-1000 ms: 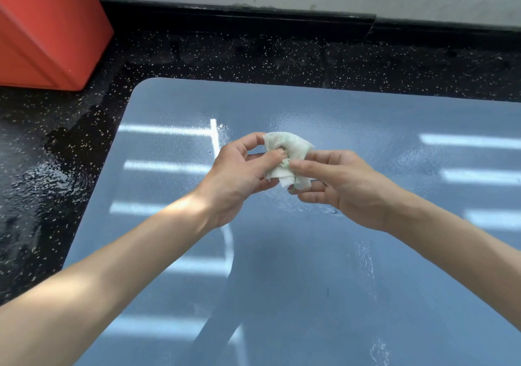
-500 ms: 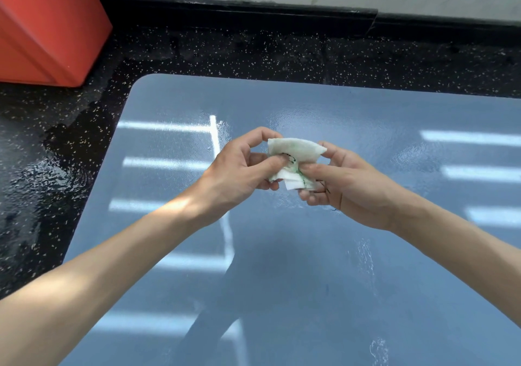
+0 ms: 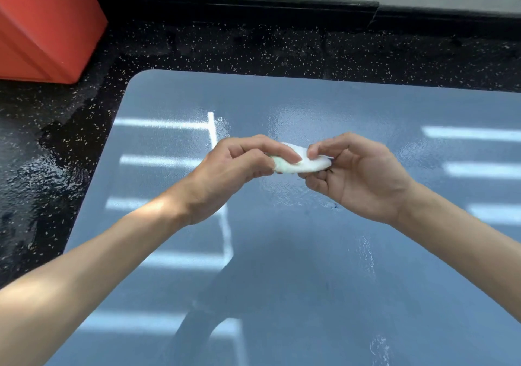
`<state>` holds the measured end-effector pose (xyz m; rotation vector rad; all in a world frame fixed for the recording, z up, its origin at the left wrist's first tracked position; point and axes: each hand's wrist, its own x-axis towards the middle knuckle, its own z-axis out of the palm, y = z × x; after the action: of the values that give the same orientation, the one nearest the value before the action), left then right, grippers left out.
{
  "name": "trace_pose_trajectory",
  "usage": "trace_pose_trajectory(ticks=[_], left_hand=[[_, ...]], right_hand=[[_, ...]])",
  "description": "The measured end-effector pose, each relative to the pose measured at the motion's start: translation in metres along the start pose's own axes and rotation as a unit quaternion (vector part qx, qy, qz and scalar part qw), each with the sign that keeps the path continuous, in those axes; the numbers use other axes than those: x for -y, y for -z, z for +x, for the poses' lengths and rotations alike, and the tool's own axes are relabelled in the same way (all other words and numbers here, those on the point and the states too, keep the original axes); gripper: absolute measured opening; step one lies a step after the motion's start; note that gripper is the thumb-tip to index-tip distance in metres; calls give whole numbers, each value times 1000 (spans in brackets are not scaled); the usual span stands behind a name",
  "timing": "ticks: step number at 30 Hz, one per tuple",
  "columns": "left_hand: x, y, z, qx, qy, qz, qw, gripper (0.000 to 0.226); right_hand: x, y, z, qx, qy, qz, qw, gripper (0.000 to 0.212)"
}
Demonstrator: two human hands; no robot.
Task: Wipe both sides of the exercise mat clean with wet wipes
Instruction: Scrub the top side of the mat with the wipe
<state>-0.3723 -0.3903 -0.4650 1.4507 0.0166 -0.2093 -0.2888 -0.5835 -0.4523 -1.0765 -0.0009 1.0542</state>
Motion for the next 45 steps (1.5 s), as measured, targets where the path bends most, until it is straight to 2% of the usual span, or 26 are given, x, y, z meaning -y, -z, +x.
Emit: trace_pose_trajectory(ticks=[1,2,4,6,8,11,15,18,21,25,29,31,34,38,42,44,45], left_hand=[[0,0,0,-13,4,10,1000,22],[2,-1,1,-34,3,30,999,17],[6,-3,1,-72,-9,73,995,7],[9,-4,2,-94,-20,83,992,20],[12,-4,3,-117,-15,76,990,28],[14,-3,4,-128,-2,75,989,10],[22,-3,6,-157,-4,120,980,13],[26,-1,7,-192,-7,197,961,24],[25,2,8,-214,3,224,951,31],[20,4,8,-174,6,144,974,22],[16,11,5,-106,3,137,985,42],[15,11,3,-102,4,116,988,44],[13,6,2,-124,4,91,988,24],[15,4,2,-139,18,90,986,11],[19,4,5,-180,38,71,980,4],[19,3,6,-175,47,73,981,2],[19,3,7,-162,50,77,982,3]], right_hand=[[0,1,1,-2,11,-31,999,6],[0,1,2,-4,23,-52,998,7],[-1,2,4,-10,37,-67,997,31],[-1,-1,6,-32,48,-77,995,38],[-3,-4,9,-45,44,-67,996,30],[-9,-10,13,-29,16,4,999,14],[-12,-13,17,3,-19,25,1000,22],[-16,-13,18,27,-28,-19,999,26],[-20,-15,18,15,-13,-67,998,23],[-25,-23,18,-52,73,-189,978,22],[-30,-23,19,-115,152,-276,942,8],[-29,-19,19,-124,152,-271,942,18],[-29,-20,18,-123,162,-314,927,7],[-27,-21,17,-136,174,-357,908,18],[-20,-20,12,-90,142,-430,887,14],[-16,-19,11,-70,138,-468,870,10],[-14,-17,11,-68,131,-463,874,10]])
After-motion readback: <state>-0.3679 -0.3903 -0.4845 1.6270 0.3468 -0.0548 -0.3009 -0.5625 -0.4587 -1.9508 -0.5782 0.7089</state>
